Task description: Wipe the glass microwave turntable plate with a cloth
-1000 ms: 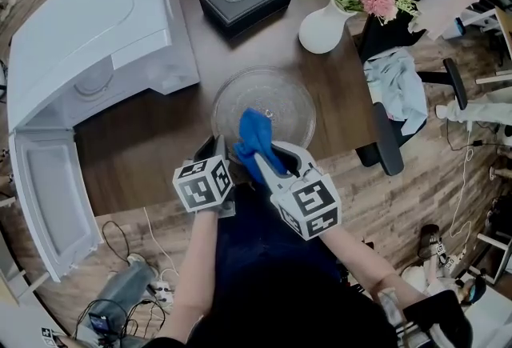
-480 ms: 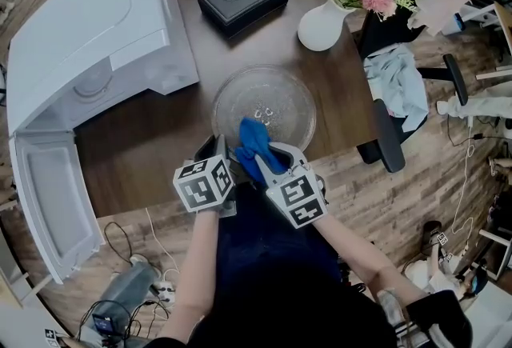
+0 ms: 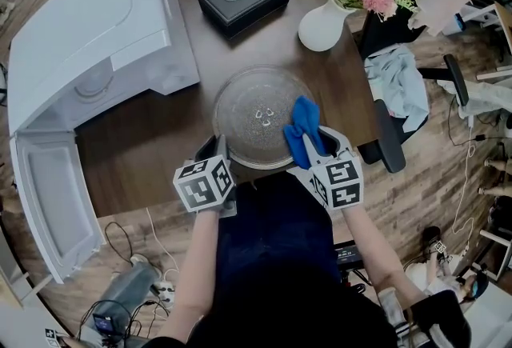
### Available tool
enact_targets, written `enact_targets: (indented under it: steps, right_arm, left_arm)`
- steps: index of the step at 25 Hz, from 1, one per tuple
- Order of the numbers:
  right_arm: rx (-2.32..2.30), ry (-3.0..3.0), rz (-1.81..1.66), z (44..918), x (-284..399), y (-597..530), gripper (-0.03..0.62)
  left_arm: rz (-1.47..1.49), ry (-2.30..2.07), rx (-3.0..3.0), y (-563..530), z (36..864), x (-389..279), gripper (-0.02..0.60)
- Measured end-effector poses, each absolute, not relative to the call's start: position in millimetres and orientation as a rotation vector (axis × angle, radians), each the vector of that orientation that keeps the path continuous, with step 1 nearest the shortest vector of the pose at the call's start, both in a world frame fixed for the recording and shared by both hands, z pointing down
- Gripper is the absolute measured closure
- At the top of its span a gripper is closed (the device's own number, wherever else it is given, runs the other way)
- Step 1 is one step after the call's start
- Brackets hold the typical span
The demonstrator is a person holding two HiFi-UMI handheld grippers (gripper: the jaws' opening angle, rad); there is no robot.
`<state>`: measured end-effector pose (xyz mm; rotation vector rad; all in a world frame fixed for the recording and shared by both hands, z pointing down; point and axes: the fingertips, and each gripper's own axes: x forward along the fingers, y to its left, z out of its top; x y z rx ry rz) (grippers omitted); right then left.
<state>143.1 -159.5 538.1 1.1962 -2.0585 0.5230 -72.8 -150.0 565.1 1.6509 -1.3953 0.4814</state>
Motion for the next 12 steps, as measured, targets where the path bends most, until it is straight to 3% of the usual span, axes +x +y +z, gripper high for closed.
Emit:
enact_targets:
  steps: [12]
  right_arm:
    - [1.382, -2.033, 0.671, 529.3, 179.8, -176.7, 0.513]
  left_arm:
    - [0.462, -1.392, 1.644, -149.6, 566.8, -73.5, 0.523]
